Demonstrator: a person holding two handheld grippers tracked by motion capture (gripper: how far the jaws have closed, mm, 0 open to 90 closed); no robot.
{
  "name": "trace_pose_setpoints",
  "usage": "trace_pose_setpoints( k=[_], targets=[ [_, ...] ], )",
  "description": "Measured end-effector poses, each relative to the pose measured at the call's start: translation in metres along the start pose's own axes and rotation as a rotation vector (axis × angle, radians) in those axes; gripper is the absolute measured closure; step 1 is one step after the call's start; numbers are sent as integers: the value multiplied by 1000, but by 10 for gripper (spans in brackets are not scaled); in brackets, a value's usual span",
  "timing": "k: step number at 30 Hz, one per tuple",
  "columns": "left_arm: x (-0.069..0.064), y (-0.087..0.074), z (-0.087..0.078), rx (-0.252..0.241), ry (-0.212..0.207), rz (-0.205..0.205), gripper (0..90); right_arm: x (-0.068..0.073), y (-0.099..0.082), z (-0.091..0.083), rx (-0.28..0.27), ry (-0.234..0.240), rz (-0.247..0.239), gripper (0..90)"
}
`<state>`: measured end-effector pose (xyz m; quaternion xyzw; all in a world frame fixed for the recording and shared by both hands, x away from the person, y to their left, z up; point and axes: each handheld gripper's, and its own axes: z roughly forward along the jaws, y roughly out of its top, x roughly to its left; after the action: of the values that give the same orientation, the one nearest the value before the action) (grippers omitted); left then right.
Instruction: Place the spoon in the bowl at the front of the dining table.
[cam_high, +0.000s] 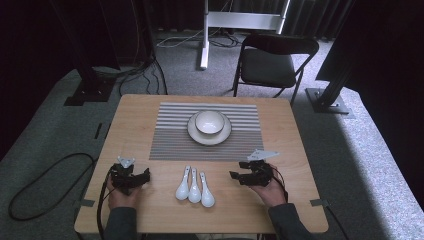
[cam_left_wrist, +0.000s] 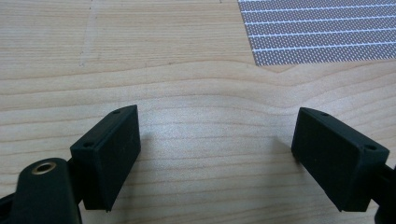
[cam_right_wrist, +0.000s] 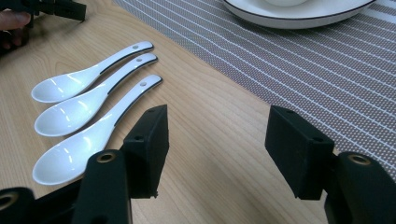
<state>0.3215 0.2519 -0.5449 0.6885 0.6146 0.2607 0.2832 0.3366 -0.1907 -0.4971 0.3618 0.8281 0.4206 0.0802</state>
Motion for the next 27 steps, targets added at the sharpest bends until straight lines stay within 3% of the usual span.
trace_pose_setpoints(
  k=[17, 27],
  targets=[
    [0, 0, 0, 0, 1, -1, 161, 3, 3, -4, -4, -3, 10, 432],
    [0, 0, 0, 0, 1, -1, 161, 14, 12, -2, 6, 6, -18, 453]
  ],
)
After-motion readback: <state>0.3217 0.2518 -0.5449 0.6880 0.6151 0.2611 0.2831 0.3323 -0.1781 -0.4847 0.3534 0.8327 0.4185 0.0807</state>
